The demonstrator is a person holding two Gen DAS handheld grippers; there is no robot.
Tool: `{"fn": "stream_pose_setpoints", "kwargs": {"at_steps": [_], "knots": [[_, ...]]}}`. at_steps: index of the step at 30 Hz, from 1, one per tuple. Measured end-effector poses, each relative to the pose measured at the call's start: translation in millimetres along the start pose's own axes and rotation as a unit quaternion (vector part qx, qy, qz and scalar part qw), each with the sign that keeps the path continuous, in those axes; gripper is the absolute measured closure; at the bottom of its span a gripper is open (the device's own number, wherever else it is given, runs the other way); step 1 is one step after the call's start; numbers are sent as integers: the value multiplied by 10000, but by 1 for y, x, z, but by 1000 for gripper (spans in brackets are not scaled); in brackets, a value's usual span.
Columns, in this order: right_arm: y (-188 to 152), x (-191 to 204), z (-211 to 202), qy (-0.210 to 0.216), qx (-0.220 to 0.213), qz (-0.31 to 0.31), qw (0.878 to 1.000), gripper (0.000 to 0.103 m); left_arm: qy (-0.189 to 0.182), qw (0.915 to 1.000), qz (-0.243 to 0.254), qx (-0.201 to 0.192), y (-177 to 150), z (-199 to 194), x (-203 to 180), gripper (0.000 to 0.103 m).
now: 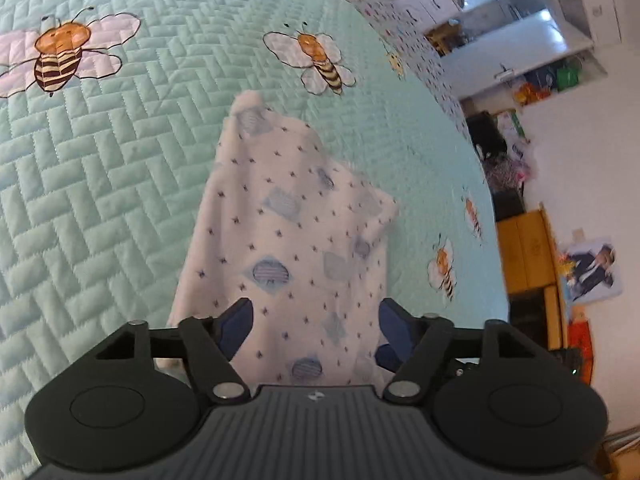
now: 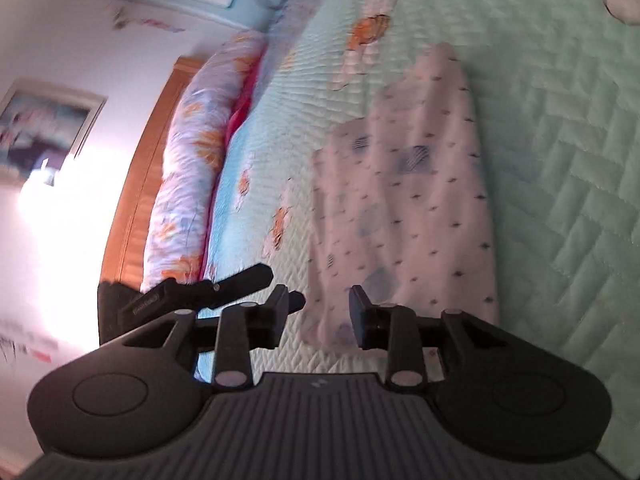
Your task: Fold clothes
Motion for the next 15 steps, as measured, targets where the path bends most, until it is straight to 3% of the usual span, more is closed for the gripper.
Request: {"fn": "stream_pose_setpoints", "kwargs": {"at_steps": [1,2,3,4,6,8,10,11,13,14,15], "knots": [[-4,-2,3,-101,63,-65,9999,66,150,9999,35,57,-5,6,5,30],[-8,-15,14,-508,182,-83,9985,68,279,9995,39,106,-8,11,11,32],[-8,-25,19,-630,213,14,9978,79,340,9993,-58,128,-9,15,20,35],[-8,-34,23,-739,240,115,9969,103,386,9991,-129,137,-10,16,25,37],[-7,-43,22,-790,245,300,9961,101,376,9992,-97,75,-8,6,18,37],[-7,-30,3,-597,27,185,9980,72,342,9994,-49,12,-7,-4,9,36],[-6,-20,-15,-163,-175,216,9995,60,44,9999,99,-18,-9,-12,-10,34],[-6,-20,-19,-100,-216,274,9993,60,-76,9998,158,-1,-11,-11,-17,32],[-10,-34,-13,-429,-190,276,9985,60,15,9996,214,156,-19,5,-15,30],[-12,-45,-2,-727,-129,234,9970,67,119,9994,214,238,-23,13,-11,30],[-15,-56,9,-1027,-67,190,9945,84,414,9985,125,330,-26,21,3,32]]}}
Point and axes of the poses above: each gripper's, at about its wrist camera, not at the fingertips, and z roughly the way its jaws point, x to its left, y to its top, the point moved 7 cm from there along z, roughly the way its jaws point, and after that the axes turned 15 degrees about -y, right-handed, at the moved point
